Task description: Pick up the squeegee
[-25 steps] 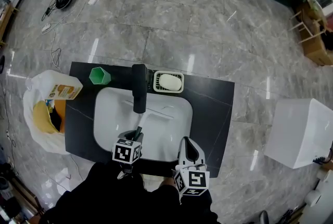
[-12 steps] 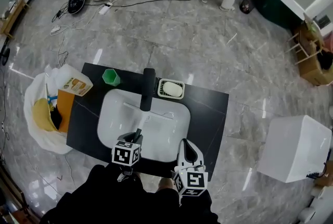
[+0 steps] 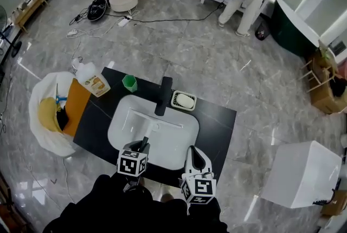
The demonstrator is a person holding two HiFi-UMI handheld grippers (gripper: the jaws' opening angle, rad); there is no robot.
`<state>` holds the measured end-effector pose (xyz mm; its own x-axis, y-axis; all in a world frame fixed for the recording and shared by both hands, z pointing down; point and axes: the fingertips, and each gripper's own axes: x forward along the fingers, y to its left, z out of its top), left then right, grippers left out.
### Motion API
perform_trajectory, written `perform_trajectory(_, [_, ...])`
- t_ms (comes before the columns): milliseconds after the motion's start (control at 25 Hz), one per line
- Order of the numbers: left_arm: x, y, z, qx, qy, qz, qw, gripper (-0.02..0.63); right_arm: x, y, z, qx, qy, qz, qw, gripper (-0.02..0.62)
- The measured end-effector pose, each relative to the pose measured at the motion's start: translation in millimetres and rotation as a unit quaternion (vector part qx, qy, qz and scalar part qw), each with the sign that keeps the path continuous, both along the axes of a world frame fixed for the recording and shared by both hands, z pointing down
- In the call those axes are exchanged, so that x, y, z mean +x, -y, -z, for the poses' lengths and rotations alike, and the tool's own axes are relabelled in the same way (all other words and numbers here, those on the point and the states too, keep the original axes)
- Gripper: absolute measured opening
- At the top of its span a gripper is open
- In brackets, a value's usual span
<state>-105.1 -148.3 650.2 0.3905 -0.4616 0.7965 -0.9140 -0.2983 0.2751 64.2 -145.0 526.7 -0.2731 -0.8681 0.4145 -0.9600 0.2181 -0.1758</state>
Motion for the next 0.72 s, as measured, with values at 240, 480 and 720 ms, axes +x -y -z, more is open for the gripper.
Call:
perform_trajectory(240, [-11.6,-16.5,29.2,0.031,-0.006,0.036,0.9988,0.106,-7.4,-10.4,25.6,0.027,-0.005,0.026,0.999,0.015])
perform_trajectory(480, [-25.5,-32.2,66.1,0.077,-0.003,0.066,0.9949,0.106,-18.4,-27.3,45.7,0.050,-0.008,0.054,0.997,0.015])
perform_trajectory(720, [-37.6,-53.7,110.0,0.132,-0.003,0.102,0.9860,0.106,-30.7,-45.5,64.4,0.073,-0.006,0.087,0.994,0.015])
